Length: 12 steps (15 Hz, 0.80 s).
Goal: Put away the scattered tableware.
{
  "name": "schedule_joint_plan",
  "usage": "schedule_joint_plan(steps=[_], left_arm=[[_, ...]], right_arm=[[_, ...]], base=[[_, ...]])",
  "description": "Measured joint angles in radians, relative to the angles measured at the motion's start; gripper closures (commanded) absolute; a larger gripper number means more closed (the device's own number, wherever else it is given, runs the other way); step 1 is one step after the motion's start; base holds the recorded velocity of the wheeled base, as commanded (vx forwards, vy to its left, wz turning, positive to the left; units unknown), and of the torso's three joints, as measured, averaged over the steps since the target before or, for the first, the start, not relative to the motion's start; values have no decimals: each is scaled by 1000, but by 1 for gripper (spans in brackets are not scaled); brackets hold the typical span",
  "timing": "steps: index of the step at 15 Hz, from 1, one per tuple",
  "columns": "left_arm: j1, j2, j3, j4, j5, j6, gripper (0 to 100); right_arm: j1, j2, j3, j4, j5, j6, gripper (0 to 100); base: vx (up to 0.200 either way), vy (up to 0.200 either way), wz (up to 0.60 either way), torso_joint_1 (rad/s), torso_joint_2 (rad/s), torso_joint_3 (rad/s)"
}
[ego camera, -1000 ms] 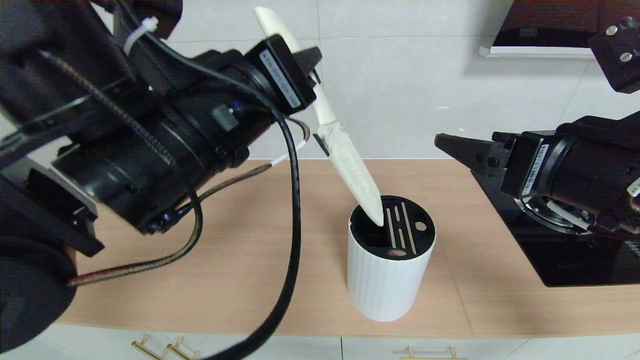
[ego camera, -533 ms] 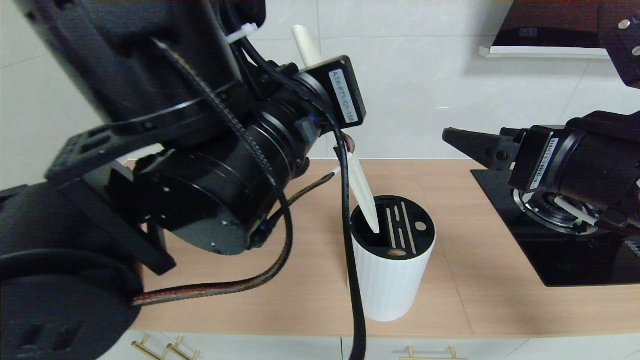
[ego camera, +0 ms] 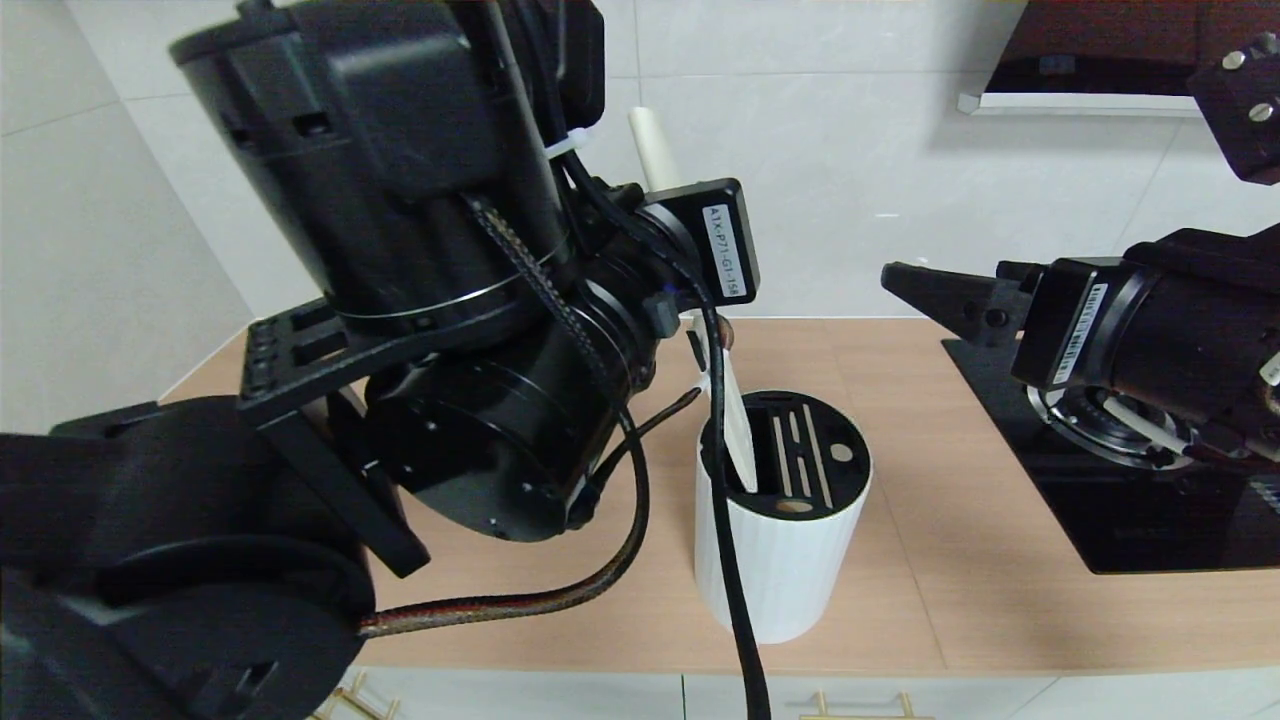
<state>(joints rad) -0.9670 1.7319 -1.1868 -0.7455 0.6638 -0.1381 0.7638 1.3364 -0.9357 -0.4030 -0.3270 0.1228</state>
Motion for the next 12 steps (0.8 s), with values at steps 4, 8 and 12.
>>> schedule_joint_plan(steps=[4, 8, 12], left_arm=[[-1, 27, 0, -69, 0, 3, 100], [-1, 50, 0, -70, 0, 4, 100], [-1, 82, 0, -74, 1, 3, 100]], right_arm=[[1, 0, 1, 0, 0, 0, 0], [1, 1, 3, 0, 0, 0, 0], [1, 5, 4, 0, 1, 0, 0]], base=[[0, 0, 0, 0, 0, 0], [0, 0, 0, 0, 0, 0], [0, 0, 0, 0, 0, 0]])
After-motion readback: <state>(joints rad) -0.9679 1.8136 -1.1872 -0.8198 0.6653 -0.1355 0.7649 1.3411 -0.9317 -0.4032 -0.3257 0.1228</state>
